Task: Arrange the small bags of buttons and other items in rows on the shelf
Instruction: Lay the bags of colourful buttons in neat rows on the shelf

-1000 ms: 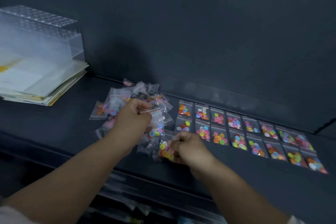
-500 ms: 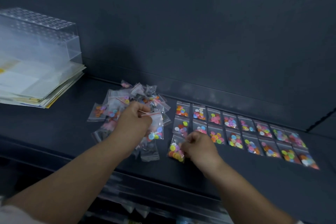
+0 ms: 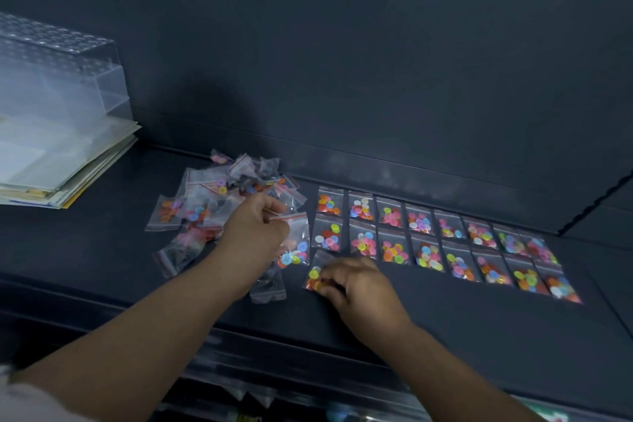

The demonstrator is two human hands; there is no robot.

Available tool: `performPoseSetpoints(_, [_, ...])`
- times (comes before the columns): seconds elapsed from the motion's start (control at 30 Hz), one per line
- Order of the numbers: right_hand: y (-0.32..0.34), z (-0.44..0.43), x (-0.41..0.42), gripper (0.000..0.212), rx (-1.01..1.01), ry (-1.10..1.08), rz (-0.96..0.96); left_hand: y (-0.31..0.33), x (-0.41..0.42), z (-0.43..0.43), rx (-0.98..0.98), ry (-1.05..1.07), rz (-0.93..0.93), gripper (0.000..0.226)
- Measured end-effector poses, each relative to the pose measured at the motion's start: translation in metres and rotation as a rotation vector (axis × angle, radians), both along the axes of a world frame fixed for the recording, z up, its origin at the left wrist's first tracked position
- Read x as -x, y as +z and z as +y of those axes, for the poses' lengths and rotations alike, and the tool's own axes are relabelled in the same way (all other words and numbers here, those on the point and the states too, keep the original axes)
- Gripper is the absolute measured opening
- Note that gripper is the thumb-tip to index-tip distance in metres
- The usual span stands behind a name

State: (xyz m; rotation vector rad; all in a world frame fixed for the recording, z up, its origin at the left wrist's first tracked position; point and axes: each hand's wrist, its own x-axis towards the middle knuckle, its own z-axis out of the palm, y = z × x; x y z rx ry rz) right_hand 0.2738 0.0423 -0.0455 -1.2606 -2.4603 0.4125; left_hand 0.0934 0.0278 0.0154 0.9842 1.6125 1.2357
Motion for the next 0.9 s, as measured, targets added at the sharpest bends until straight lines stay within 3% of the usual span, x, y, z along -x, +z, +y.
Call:
performPoseSetpoints(0.43, [-0.001, 0.016, -0.002, 0.024, -0.023, 0.112, -0.044, 0.002, -0.004, 0.002, -0.003, 0.005, 0.026, 0.023])
performPoseSetpoints(0.53, [0.006, 0.015, -0.004, 0.018, 0.131, -0.055, 0.2, 0.003, -0.007, 0.003, -0.008, -0.005, 0.024, 0.023])
performPoseSetpoints(0.67, [0.037, 0.012, -0.001, 0.011, 0.577, -0.213, 0.685, 0.004, -0.019, 0.006, -0.002, -0.084, 0.017, 0.02])
performPoseSetpoints(0.77, [0.051, 0.007, -0.001, 0.01, 0.779, -0.217, 0.78, 0.004, -0.031, 0.007, 0.002, -0.144, 0.008, 0.022])
performPoseSetpoints(0.9, [0.047, 0.005, -0.013, 0.01, 0.83, -0.304, 0.772, -0.001, -0.045, 0.007, 0.022, -0.203, 0.046, 0.023])
